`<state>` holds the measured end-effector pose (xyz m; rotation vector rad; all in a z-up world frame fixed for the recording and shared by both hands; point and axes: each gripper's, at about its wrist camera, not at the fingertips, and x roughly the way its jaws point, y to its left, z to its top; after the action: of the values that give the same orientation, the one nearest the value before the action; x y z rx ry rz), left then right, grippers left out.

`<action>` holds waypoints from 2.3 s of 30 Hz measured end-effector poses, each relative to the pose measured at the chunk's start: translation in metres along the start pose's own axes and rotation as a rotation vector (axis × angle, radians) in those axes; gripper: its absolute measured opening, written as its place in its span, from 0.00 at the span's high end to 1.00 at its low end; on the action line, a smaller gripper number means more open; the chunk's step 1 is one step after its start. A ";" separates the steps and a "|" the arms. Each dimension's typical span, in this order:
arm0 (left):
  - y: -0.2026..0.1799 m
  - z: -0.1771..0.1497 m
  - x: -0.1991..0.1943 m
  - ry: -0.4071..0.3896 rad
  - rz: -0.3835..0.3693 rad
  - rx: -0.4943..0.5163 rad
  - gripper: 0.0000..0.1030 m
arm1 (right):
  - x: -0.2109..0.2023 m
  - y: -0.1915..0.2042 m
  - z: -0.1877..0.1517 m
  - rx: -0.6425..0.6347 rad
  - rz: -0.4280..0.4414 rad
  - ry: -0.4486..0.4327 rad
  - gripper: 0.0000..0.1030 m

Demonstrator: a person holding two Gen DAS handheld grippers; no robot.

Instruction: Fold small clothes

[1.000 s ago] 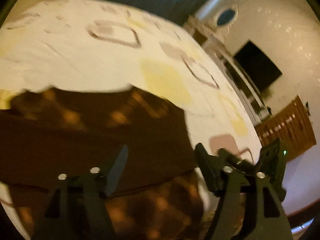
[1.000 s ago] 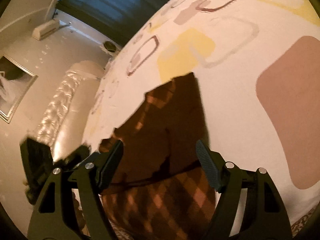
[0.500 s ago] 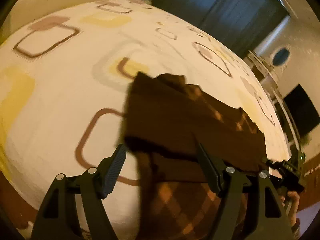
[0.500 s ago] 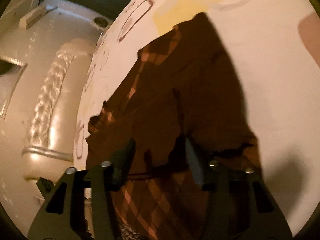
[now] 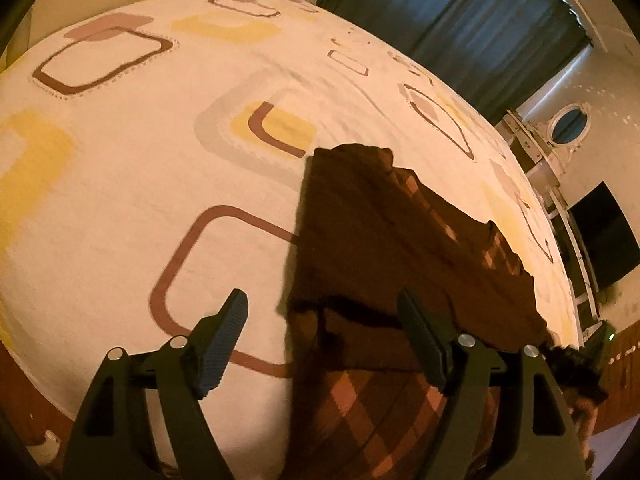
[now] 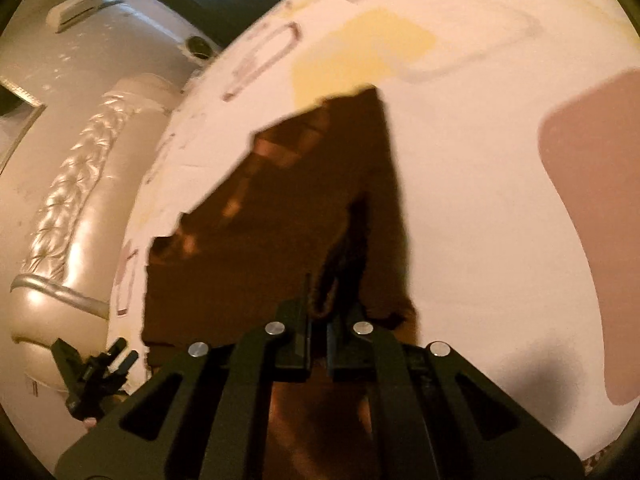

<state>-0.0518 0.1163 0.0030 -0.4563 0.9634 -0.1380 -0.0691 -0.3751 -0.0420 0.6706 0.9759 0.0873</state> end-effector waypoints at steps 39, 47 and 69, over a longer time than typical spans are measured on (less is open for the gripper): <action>-0.049 0.104 0.131 0.083 0.052 0.709 0.23 | 0.069 -0.015 0.140 -0.095 0.131 0.058 0.50; -0.014 0.124 0.119 0.132 -0.130 0.518 0.23 | 0.075 -0.001 0.138 -0.186 0.091 0.100 0.92; -0.008 0.112 0.111 0.264 -0.157 0.236 0.90 | 0.057 -0.033 0.111 -0.021 0.022 -0.106 0.93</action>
<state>0.1031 0.1099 -0.0235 -0.2991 1.1530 -0.4579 0.0439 -0.4348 -0.0604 0.6604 0.8649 0.0804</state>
